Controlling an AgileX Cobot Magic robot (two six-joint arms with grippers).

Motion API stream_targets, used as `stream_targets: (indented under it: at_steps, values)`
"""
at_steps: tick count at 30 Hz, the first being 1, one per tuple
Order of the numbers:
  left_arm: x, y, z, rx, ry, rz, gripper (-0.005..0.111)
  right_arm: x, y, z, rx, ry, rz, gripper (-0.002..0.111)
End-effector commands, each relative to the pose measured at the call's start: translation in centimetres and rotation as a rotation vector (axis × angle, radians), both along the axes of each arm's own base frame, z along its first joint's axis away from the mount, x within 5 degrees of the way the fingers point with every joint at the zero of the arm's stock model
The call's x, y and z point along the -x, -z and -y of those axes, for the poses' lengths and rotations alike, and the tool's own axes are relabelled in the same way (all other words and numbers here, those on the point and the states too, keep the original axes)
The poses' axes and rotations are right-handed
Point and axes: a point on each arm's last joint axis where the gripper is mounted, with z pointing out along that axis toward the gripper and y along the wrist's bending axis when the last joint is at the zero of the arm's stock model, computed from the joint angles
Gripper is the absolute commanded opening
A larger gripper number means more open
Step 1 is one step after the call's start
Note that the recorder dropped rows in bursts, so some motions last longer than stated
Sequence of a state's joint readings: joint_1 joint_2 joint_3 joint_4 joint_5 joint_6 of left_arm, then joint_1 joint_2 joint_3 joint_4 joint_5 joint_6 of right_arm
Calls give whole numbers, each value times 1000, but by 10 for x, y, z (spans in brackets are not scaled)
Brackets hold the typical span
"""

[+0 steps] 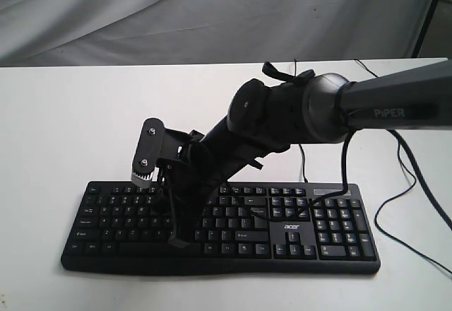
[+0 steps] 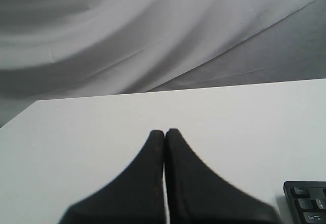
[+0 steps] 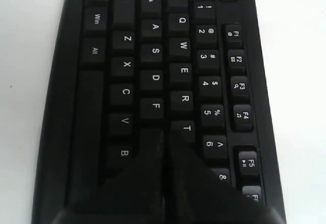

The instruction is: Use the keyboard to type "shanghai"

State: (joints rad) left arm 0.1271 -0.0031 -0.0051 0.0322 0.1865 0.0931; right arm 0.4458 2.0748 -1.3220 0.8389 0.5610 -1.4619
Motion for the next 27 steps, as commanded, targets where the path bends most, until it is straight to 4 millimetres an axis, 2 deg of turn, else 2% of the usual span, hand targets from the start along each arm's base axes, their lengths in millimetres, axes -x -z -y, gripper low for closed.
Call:
stream_targets:
  at_steps: [1, 7, 27]
  values:
    - [-1, 1, 0, 3, 4, -2, 1, -1, -4, 2, -9, 6, -2, 0]
    - [-1, 1, 0, 3, 4, -2, 1, -2, 11, 2, 7, 10, -23, 0]
    - [-1, 1, 0, 3, 4, -2, 1, -2, 11, 2, 6, 5, -20, 0]
